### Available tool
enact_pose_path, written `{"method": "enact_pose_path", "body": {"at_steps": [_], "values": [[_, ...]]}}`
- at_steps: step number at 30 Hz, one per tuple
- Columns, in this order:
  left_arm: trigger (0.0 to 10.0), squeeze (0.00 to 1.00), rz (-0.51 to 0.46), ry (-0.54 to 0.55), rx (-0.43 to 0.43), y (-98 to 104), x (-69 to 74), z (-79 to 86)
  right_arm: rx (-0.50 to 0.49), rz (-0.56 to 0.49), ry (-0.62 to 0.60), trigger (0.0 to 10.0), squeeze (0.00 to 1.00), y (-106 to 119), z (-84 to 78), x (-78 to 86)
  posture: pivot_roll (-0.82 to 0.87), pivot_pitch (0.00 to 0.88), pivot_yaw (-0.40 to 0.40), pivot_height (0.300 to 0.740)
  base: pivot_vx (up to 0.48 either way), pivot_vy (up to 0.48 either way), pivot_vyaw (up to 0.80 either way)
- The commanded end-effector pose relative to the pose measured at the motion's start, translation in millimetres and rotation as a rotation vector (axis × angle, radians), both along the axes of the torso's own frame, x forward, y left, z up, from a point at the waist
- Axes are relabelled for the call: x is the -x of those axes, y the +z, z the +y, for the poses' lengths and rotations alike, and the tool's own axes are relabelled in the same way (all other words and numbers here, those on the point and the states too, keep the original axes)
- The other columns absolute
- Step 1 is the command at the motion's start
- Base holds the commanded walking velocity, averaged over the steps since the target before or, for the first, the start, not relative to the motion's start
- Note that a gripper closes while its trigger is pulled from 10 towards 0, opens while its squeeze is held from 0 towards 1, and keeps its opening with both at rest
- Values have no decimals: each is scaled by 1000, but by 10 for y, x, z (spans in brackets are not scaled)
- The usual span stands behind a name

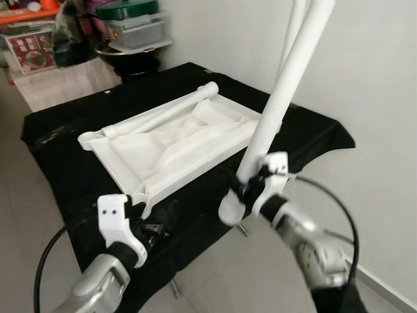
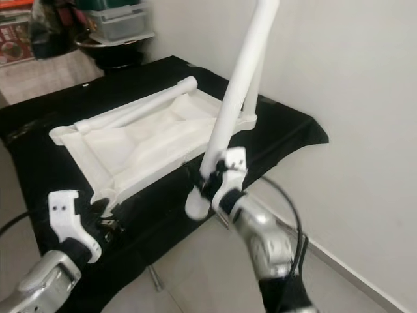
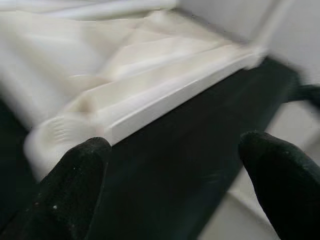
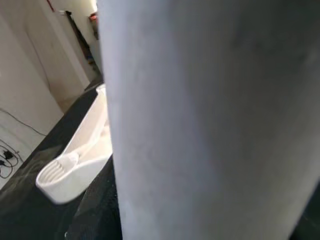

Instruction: Building children table

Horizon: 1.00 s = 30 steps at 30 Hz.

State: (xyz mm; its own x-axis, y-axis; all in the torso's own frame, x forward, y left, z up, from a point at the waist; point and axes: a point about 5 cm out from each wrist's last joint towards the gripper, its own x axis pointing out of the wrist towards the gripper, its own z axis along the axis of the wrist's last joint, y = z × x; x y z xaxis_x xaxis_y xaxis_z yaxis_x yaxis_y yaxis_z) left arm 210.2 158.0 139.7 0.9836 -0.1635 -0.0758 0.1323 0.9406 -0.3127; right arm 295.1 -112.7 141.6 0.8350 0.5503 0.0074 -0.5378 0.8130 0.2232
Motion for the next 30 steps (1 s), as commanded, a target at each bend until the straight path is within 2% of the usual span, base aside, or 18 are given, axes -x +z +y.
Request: {"method": "enact_pose_path", "body": {"at_steps": [1,3,6,12,17,25,30], "values": [[10000,0,2,49,-43,-46,22,36,8,-45,-15,10000,0,99,27,-18,-43,29,56,740,0,0,0],[10000,0,3,65,-46,-71,26,29,3,-45,-17,10000,0,88,24,-33,-37,26,53,740,0,0,300],[10000,0,-17,82,-110,-66,-7,-9,7,-39,15,10000,0,38,67,-35,-33,21,49,740,0,0,800],[10000,0,-35,117,-161,-90,-30,-43,3,-39,28,10000,0,23,90,-41,-27,12,42,740,0,0,800],[10000,0,-21,144,-219,-150,-107,-51,-11,-29,26,10000,0,-1,97,-65,-29,0,42,740,0,0,800],[10000,0,-21,135,-248,-181,-165,-67,-24,-28,31,10000,0,-12,108,-94,-29,0,45,740,0,0,800],[10000,0,-38,133,-238,-177,-172,-75,-29,-28,31,10000,0,-11,112,-106,-27,0,43,740,0,0,800]]}}
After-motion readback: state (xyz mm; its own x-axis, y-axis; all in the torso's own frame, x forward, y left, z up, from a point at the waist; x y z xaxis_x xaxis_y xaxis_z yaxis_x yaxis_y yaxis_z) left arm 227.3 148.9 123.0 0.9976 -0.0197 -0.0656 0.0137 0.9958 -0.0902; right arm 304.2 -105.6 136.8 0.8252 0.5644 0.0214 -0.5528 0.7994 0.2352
